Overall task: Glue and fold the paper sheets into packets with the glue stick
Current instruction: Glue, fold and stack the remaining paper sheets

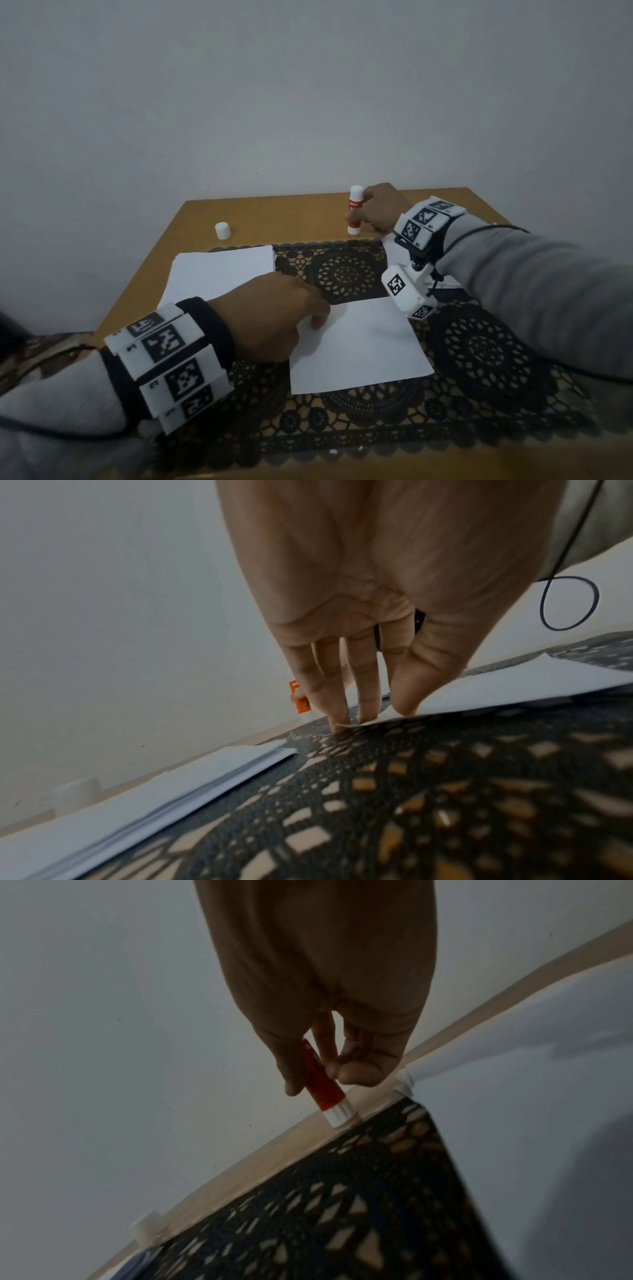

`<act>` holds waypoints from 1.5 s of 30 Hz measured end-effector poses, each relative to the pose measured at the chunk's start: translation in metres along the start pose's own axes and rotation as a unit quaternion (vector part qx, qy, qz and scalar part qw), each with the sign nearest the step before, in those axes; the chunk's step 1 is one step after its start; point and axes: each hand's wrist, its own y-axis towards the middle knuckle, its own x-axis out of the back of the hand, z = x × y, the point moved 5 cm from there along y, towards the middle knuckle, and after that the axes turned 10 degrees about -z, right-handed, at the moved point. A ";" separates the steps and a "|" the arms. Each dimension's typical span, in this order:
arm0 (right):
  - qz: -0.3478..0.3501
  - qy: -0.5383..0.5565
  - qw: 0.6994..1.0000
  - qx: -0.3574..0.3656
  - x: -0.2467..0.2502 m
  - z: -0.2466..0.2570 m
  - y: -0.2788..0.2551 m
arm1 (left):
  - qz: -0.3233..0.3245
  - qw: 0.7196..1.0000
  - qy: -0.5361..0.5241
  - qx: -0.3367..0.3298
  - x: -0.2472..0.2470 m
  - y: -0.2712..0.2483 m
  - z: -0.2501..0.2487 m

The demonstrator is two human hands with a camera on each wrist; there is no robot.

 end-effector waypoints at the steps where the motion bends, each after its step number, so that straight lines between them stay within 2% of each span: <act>1: -0.005 -0.006 1.000 0.003 -0.002 -0.001 0.002 | -0.002 1.000 -0.002 0.002 0.000 -0.001 0.000; 7: -0.053 -0.063 0.993 0.080 0.001 0.006 -0.008 | 0.003 1.000 0.006 0.011 0.001 -0.005 -0.007; 13: -0.017 -0.114 0.981 0.158 0.015 0.026 -0.057 | 0.032 0.997 -0.013 0.067 -0.001 -0.014 -0.015; 16: 0.015 -0.106 0.983 0.150 0.023 0.027 -0.087 | 0.028 0.997 0.004 0.070 0.002 -0.021 -0.023; 19: 0.039 -0.181 0.973 0.140 0.031 0.025 -0.112 | 0.028 0.998 0.023 0.060 0.002 -0.030 -0.035; 23: 0.099 -0.236 0.960 0.109 0.040 0.019 -0.133 | 0.059 0.996 0.010 0.059 -0.005 -0.044 -0.050; 26: 0.135 -0.252 0.951 0.122 0.037 0.017 -0.141 | 0.099 0.993 0.015 0.069 -0.013 -0.053 -0.055; 30: 0.160 -0.219 0.947 0.173 0.022 0.024 -0.146 | 0.098 0.993 0.022 0.059 -0.014 -0.053 -0.055; 34: 0.127 -0.144 0.953 0.235 0.010 0.044 -0.149 | 0.087 0.995 0.033 0.041 -0.014 -0.053 -0.058; 40: 0.143 -0.128 0.946 0.260 -0.020 0.059 -0.159 | 0.093 0.994 0.029 0.041 -0.015 -0.054 -0.057; 45: 0.132 -0.131 0.945 0.269 -0.020 0.061 -0.158 | 0.090 0.995 0.028 0.045 -0.012 -0.052 -0.057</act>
